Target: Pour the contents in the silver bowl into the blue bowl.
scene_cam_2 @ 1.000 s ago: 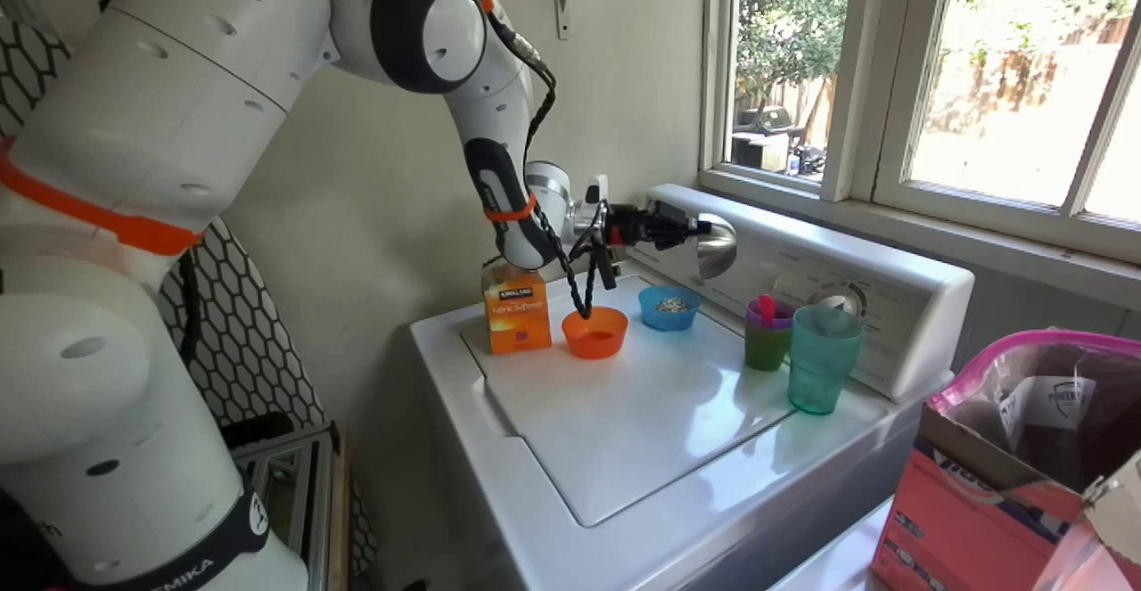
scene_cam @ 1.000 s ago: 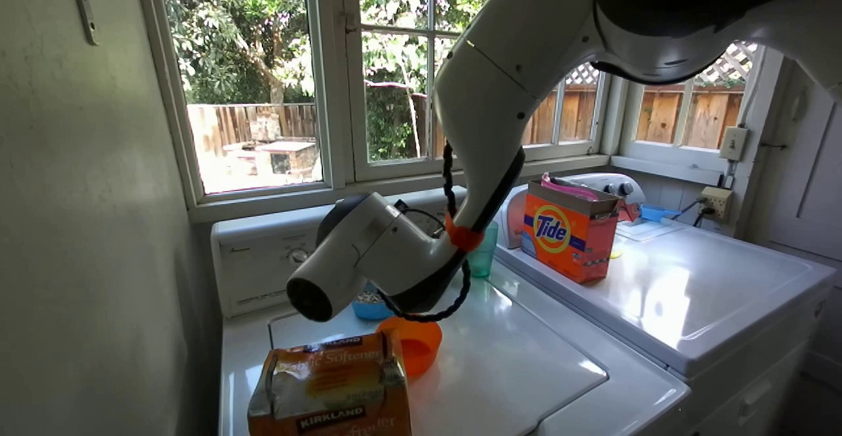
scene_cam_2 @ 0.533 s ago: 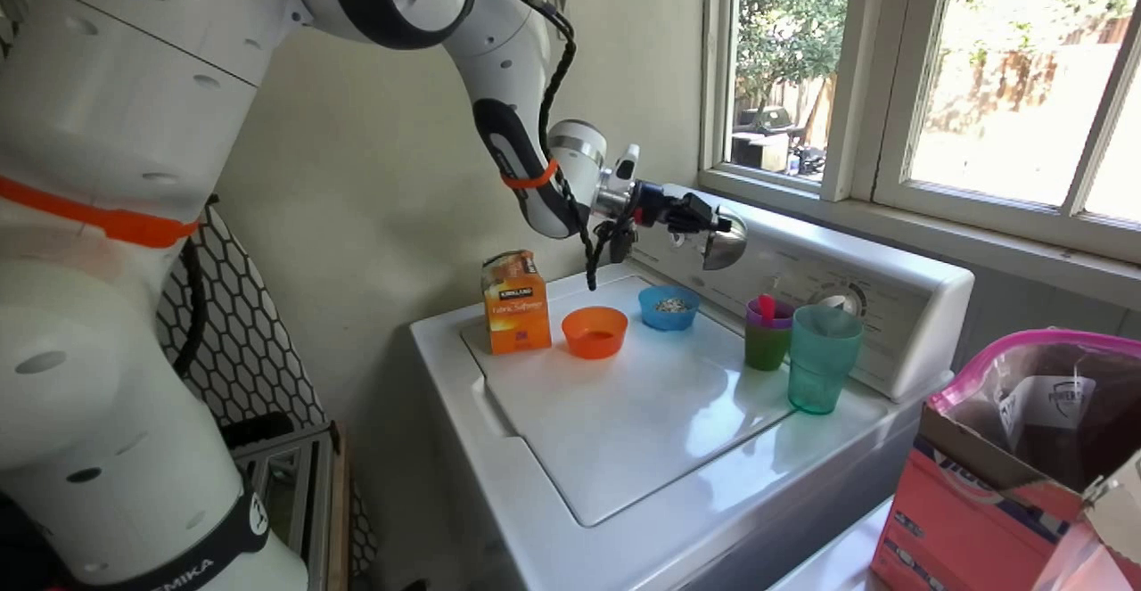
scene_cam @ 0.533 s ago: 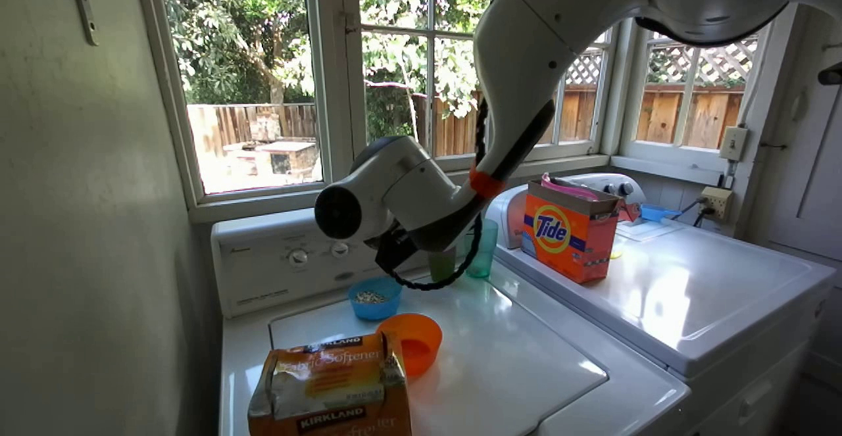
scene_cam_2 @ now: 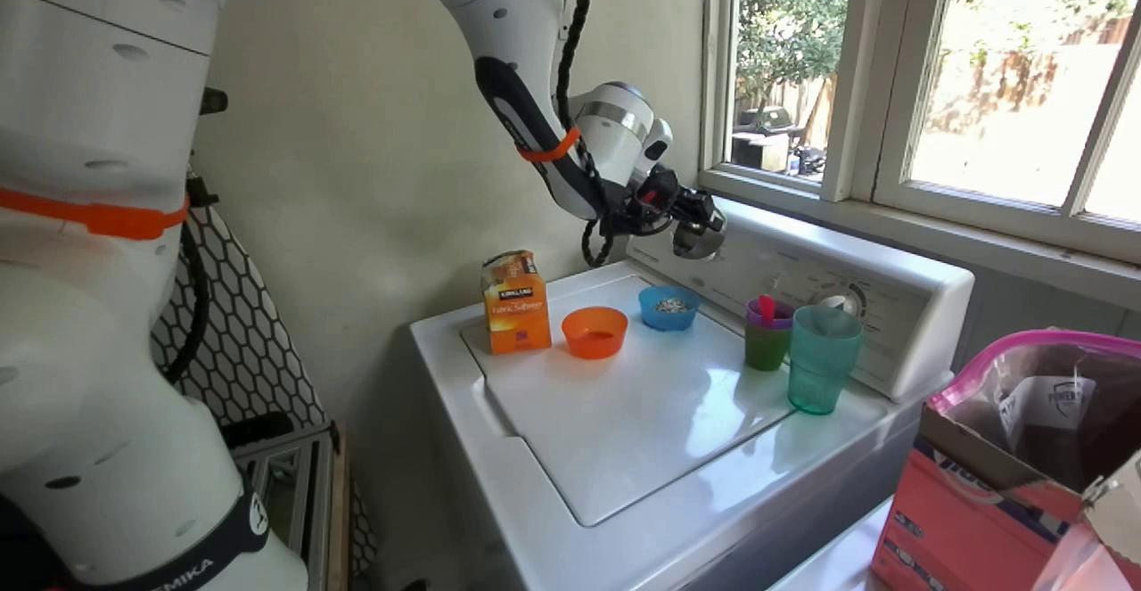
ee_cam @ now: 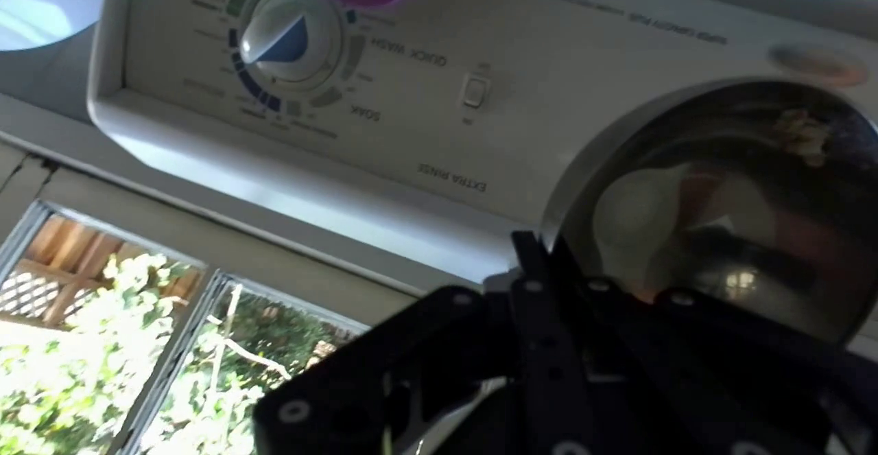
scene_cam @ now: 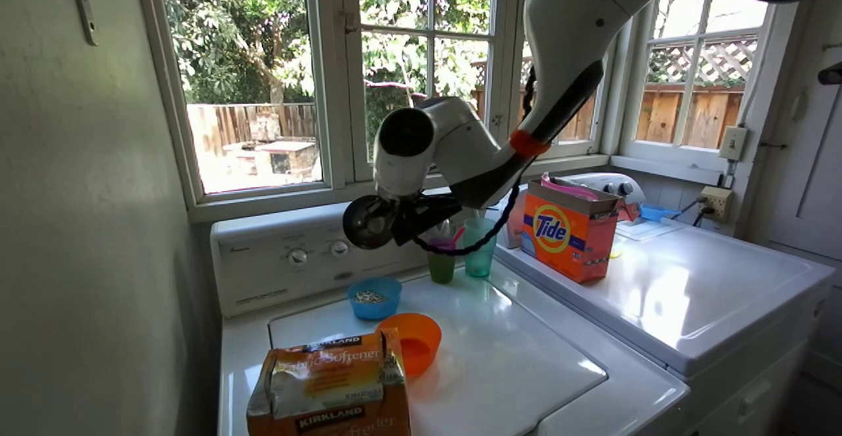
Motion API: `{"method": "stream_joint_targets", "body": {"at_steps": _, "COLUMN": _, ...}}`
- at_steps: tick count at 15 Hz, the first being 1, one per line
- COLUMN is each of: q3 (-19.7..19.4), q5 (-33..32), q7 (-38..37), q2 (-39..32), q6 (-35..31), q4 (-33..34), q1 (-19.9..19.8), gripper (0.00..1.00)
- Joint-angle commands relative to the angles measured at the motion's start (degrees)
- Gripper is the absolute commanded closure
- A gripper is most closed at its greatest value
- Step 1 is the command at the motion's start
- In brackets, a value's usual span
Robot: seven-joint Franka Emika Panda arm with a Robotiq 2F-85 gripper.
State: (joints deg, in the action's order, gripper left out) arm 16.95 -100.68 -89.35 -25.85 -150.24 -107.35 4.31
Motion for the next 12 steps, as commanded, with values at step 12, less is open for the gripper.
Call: {"method": "stream_joint_targets", "body": {"at_steps": 12, "q3": 4.2, "q5": 54.5, "q7": 51.0, "q2": 19.5, "q6": -2.8, "q4": -32.8, "q1": -13.8, "gripper": 0.99}}
